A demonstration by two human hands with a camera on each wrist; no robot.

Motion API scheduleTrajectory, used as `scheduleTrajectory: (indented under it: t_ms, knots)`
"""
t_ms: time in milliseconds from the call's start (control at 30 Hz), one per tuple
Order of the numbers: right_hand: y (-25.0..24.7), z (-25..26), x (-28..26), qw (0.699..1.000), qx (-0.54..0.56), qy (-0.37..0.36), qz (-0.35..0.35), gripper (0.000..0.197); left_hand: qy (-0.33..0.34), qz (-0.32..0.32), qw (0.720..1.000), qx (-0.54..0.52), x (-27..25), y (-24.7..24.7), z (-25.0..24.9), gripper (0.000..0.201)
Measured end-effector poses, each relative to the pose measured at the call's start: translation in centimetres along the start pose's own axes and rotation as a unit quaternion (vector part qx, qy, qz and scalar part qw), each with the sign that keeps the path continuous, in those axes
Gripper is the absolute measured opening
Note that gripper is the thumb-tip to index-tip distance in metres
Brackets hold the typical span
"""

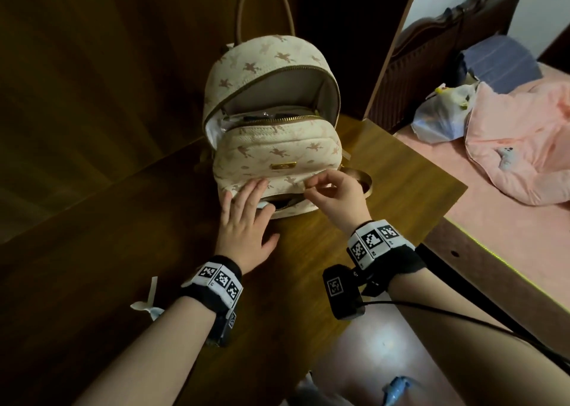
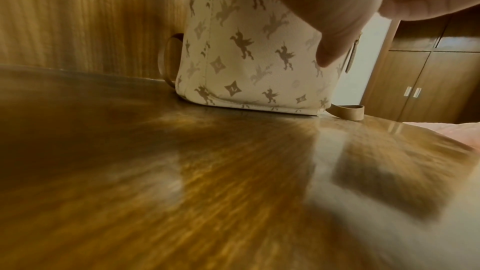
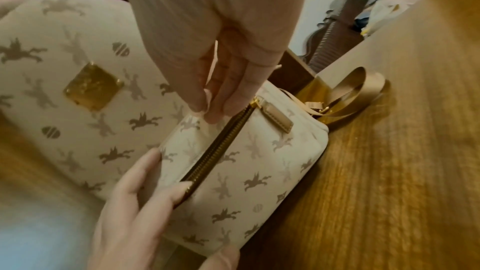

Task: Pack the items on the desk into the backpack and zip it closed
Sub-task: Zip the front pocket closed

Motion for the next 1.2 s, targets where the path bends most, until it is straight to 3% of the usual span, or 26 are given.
scheduleTrajectory:
  t_ms: [300, 567, 800, 1000, 1200]
  knots:
    - [2.0, 0.3, -0.1, 0.981, -0.120, -0.150, -0.006, 0.005, -0.004, 0.008, 0.999, -0.041, 0.1, -0.2, 0.2, 0.045]
    - [3.4, -0.3, -0.5, 0.975, -0.117, -0.187, -0.002, 0.008, 0.010, 0.036, 0.999, -0.027, -0.6, -0.6, 0.3, 0.057]
    - [3.9, -1.0, -0.2, 0.980, -0.135, -0.148, -0.008, 0.010, 0.008, 0.041, 0.999, -0.015, -0.6, -0.5, 0.3, 0.059]
    - [4.1, -0.5, -0.5, 0.968, -0.168, -0.186, 0.017, 0.016, -0.002, 0.046, 0.999, -0.019, -0.7, -0.4, 0.0, 0.061]
    - [4.2, -0.2, -0.5, 0.949, -0.190, -0.234, 0.088, 0.022, 0.001, 0.043, 0.999, -0.024, -0.6, -0.4, 0.1, 0.060]
Point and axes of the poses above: each hand's wrist, its own x-axis towards the middle knuckle, its own y-axis out of the palm, z = x × y, the point moved 4 cm from there along x, towards the middle knuckle, and after that the axes turned 6 degrees about -z, right-handed, at the moved point
